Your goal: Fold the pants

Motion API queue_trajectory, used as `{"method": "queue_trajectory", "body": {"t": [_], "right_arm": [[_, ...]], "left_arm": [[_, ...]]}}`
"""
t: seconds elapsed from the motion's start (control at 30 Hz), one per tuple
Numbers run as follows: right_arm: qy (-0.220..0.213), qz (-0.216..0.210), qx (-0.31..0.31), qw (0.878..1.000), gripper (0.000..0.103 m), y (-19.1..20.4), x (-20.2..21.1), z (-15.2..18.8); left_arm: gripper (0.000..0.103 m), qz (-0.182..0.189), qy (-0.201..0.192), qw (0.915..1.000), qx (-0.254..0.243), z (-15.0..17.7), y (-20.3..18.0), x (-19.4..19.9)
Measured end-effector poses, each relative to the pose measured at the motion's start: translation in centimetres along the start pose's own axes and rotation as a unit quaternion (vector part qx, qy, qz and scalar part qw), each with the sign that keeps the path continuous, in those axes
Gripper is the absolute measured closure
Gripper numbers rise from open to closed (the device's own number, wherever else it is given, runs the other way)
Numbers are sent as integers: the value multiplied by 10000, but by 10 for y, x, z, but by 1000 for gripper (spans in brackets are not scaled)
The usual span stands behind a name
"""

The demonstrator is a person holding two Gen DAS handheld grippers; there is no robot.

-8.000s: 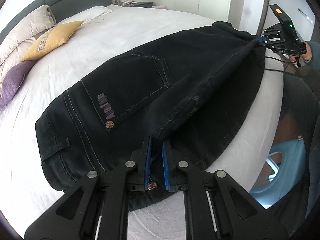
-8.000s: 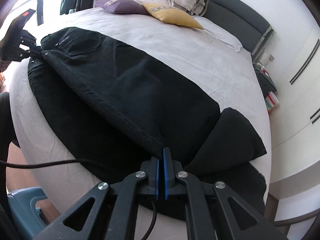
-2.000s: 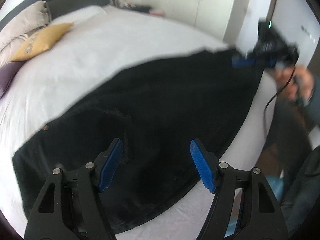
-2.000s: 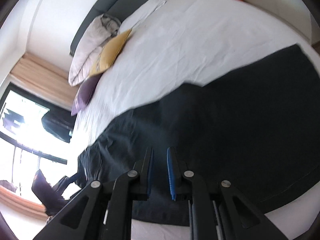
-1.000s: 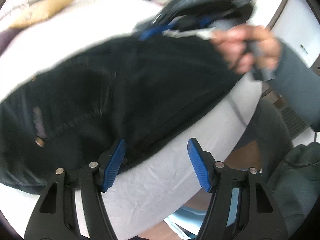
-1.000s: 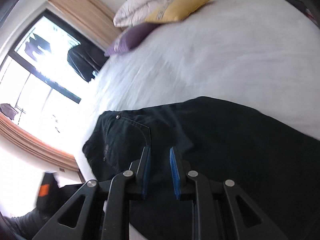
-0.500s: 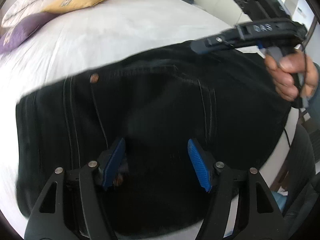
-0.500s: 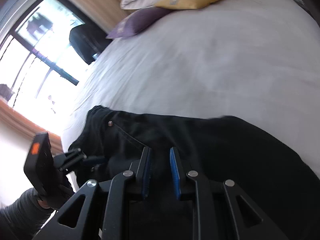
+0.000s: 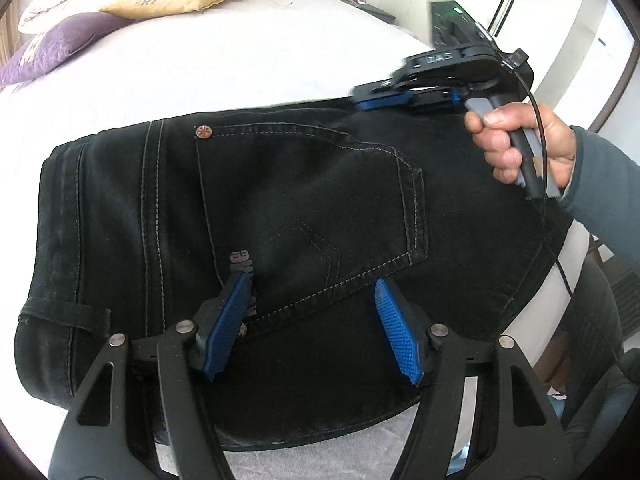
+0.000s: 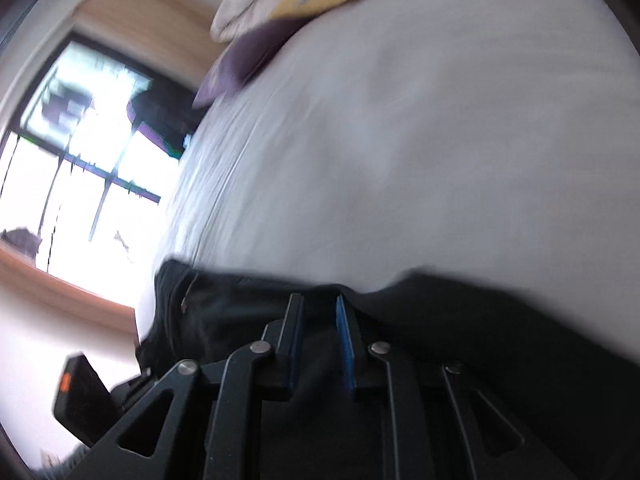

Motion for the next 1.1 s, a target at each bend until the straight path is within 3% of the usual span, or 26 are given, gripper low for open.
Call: {"method": "queue_trajectory", "body": {"t": [0.07, 0.13, 0.17, 0.2, 0.27, 0.3, 0.37, 0.43, 0.5, 0.73, 0.77, 0.8, 0.87, 0.93, 0.97, 1.0, 1.1], "right_arm": [[-229, 379, -138, 9989, 91, -22, 27, -4], [-477, 330, -232, 9980, 88, -28, 54, -3], [-612, 128, -332, 9975, 81, -25, 70, 0], [-720, -77, -316, 9969, 65, -20, 81, 5], [-722, -102, -6, 9973, 44, -10, 93, 25], [-625, -7, 102, 9980, 43, -12, 91, 34], [-474, 152, 79, 9987, 44, -29, 89, 45], [-598, -17, -213, 9980, 62, -53, 99, 48], [-754, 103, -476, 9960, 79, -78, 115, 47], [-1603, 1048, -1091, 9754, 75, -152, 224, 63], [-1729, 931, -1094, 9744, 66, -147, 233, 66], [-1854, 851, -1017, 9737, 50, -140, 242, 70], [-1799, 877, -814, 9764, 39, -131, 243, 77], [-1497, 1041, -722, 9806, 39, -140, 229, 86], [-1456, 1069, -781, 9804, 45, -149, 226, 91], [-1516, 970, -893, 9796, 56, -158, 230, 92], [-1789, 1082, -1181, 9707, 65, -184, 257, 96]], "left_arm": [[40, -14, -16, 10000, -8, -1, 2, -6], [40, -25, -37, 10000, 5, -1, 1, -6], [40, -32, -46, 10000, 17, 0, 1, -8], [40, -40, -54, 10000, 30, 0, 2, -14], [40, -55, -64, 9999, 62, -1, 2, -15], [40, -67, -57, 9999, 70, -1, 2, -15], [40, -121, -21, 9999, 47, -2, 1, -15], [40, -170, 9, 9999, 26, -5, -3, -16], [40, -193, 30, 9998, 14, -5, -4, -16], [40, -253, 54, 9997, 22, -8, -8, -20], [40, -259, 52, 9996, 34, -9, -8, -20], [40, -265, 50, 9996, 41, -9, -8, -20], [40, -287, 52, 9996, 50, -11, -9, -21], [40, -324, 81, 9994, 32, -13, -11, -22], [40, -337, 94, 9994, 26, -13, -11, -22], [40, -343, 105, 9994, 28, -14, -12, -22], [40, -344, 124, 9993, 23, -15, -13, -24]]}}
Point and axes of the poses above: each gripper's, at about its wrist camera, not at the fingertips, and x roughly against the way its jaws point, y to its left, z to its underside, the point moved 9 cm from there along -x, roughly the way its jaws point, and after that the axes turned 1 degree about -y, right-handed, at the moved point
